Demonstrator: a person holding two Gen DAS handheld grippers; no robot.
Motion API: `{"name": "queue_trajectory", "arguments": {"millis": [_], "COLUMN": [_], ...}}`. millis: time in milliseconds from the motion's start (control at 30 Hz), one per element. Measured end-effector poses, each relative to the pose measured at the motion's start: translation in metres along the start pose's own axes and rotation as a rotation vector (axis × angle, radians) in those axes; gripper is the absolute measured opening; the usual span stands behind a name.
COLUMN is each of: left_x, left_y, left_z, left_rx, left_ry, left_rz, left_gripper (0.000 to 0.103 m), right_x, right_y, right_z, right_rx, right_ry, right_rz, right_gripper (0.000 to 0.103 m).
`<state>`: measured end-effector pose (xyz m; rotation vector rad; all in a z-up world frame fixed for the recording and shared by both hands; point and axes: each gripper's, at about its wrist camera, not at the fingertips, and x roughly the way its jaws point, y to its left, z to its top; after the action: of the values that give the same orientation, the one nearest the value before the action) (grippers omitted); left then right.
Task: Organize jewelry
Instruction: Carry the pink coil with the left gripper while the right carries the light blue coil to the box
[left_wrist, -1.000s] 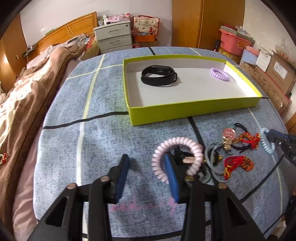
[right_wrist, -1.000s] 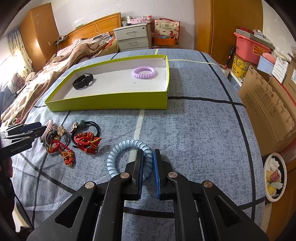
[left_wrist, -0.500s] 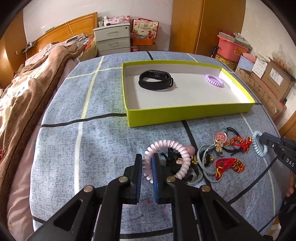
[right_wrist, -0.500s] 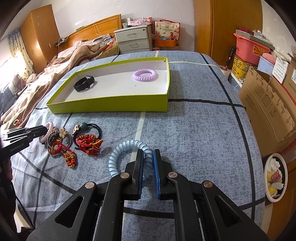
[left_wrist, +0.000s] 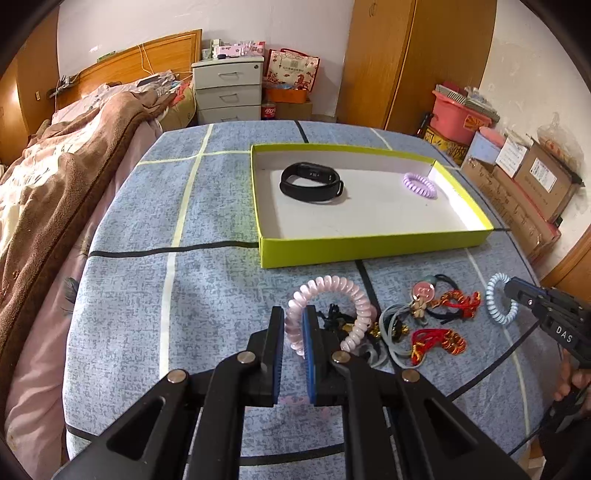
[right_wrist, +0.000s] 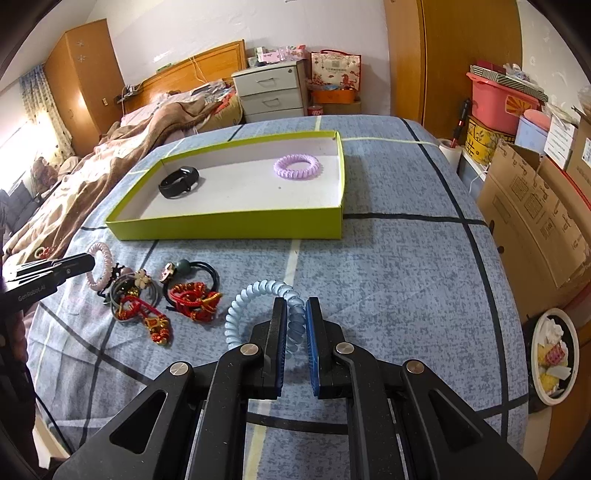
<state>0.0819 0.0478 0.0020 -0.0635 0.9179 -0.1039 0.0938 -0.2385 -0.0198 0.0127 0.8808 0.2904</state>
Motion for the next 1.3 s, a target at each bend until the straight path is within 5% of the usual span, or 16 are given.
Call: {"name": "queue_trajectory", "arguments": {"millis": [333,633,933,1300], "left_x": [-0.011,0.001,0.022,0.035], "left_y": [-0.004,-0.006,-0.004,0.009], "left_z": [0.017,0.044,0.069,0.068], "left_rx": [0.007,0.002,-0.009,-0.014], "left_ry": [-0.045,-0.052,-0.046,-0.012], "left_rz": [-0.012,-0.041,-0.055,-0.047], "left_gripper": [0.01,0.01,0.01,0.01], "right_x": [-0.008,0.006,0.043,0.066], "right_y": [0.003,0.01,0.022,0.025], "right_z": [0.021,0.077,0.12,0.131], "right_rx": [0.013,-0.011,-0.039,-0.046], "right_ry": [-0.042,-0.082,-0.054,-0.018], "right_rz": [0.056,0.072,0.084,0.098], "right_gripper": [0.011,0.011,0.011,0.011]}}
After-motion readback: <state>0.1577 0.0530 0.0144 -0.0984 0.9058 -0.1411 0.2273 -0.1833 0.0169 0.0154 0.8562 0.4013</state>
